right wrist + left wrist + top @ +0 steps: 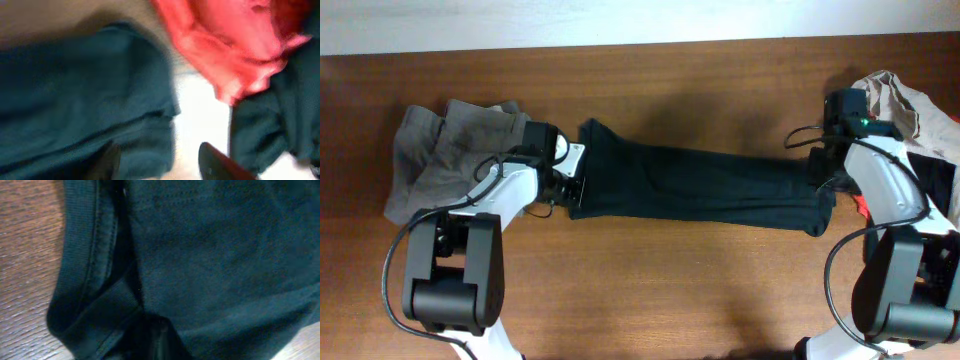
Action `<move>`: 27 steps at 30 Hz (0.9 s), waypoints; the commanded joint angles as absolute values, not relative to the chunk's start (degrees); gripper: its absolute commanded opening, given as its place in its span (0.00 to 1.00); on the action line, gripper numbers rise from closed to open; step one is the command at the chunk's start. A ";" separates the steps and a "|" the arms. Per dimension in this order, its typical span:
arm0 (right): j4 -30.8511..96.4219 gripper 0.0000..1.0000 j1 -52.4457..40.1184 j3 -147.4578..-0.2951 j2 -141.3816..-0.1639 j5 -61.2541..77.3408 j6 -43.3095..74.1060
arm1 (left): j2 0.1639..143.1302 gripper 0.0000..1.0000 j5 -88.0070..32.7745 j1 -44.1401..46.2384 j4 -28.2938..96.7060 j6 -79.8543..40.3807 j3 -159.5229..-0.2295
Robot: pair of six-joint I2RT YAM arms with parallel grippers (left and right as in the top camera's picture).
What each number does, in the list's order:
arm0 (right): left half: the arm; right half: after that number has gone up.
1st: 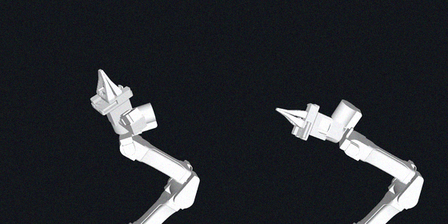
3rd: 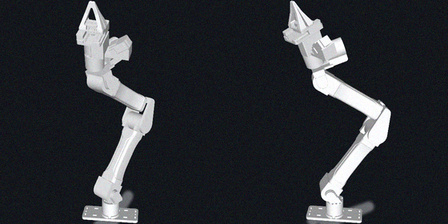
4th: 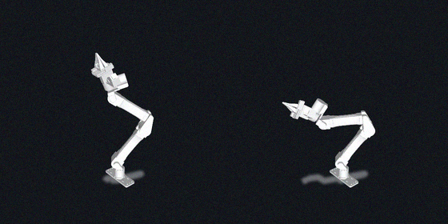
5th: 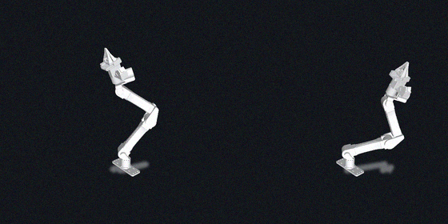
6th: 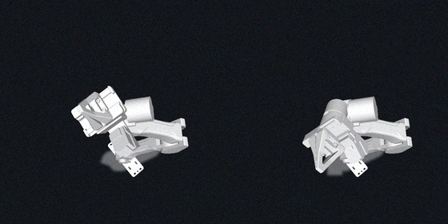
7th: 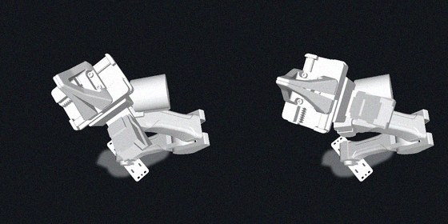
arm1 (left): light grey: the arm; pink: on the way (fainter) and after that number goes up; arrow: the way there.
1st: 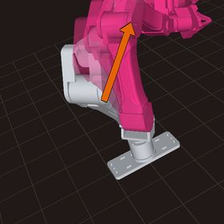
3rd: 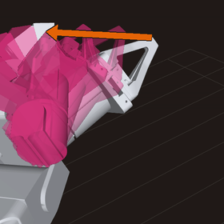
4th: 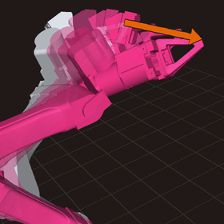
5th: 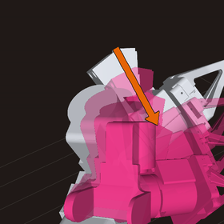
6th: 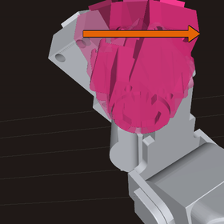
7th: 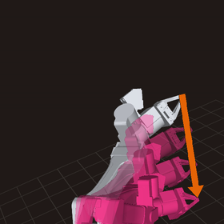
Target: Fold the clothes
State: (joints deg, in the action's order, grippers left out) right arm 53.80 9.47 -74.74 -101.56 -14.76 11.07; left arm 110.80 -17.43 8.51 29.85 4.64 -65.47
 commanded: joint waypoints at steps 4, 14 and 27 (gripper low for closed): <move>58.41 0.59 9.61 -74.26 -101.60 7.79 13.13 | 115.15 0.22 -10.70 7.70 35.90 4.14 -71.53; 58.50 0.57 9.61 -73.73 -101.60 10.26 12.64 | 116.16 0.24 -15.09 10.00 36.62 9.96 -76.66; 59.75 0.58 9.61 -73.71 -101.60 11.84 12.45 | 120.88 0.05 -5.91 9.67 33.82 5.96 -76.64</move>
